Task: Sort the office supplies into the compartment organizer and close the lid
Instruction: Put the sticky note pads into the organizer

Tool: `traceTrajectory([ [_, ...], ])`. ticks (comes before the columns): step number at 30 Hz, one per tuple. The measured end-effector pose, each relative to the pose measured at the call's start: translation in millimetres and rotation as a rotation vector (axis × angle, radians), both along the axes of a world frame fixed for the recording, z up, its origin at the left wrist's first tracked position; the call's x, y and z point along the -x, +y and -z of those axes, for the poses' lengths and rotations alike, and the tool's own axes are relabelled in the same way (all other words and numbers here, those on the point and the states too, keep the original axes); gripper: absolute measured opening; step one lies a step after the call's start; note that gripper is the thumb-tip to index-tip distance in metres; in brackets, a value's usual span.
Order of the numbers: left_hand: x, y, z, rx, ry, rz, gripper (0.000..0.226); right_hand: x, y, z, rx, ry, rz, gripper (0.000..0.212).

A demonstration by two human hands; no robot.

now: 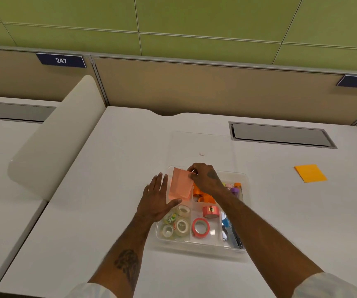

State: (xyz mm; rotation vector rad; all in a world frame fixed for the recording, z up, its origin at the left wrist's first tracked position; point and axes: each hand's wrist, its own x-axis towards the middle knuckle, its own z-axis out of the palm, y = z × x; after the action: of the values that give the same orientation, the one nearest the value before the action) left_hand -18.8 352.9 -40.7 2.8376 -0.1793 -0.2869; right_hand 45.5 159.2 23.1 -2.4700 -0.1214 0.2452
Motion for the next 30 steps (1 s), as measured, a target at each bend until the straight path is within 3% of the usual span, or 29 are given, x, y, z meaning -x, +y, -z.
traceTrajectory([
  [7, 1, 0, 3, 0.027, -0.003, -0.015, 0.111, 7, 16, 13, 0.196, 0.020, -0.136, 0.017],
  [12, 1, -1, 1, 0.028, -0.004, -0.024, 0.122, 7, 18, 14, 0.411, -0.030, -0.219, 0.032],
  [16, 1, -1, -1, 0.012, -0.012, -0.023, 0.123, 12, 13, 15, 0.448, -0.115, -0.198, 0.042],
  [27, -13, -9, -24, -0.163, -0.217, 0.046, 0.095, 26, -29, 6, 0.582, -0.242, -0.087, 0.091],
  [30, -24, -29, -34, -0.184, -0.259, 0.087, 0.095, 33, -54, 5, 0.596, -0.238, -0.017, 0.094],
])
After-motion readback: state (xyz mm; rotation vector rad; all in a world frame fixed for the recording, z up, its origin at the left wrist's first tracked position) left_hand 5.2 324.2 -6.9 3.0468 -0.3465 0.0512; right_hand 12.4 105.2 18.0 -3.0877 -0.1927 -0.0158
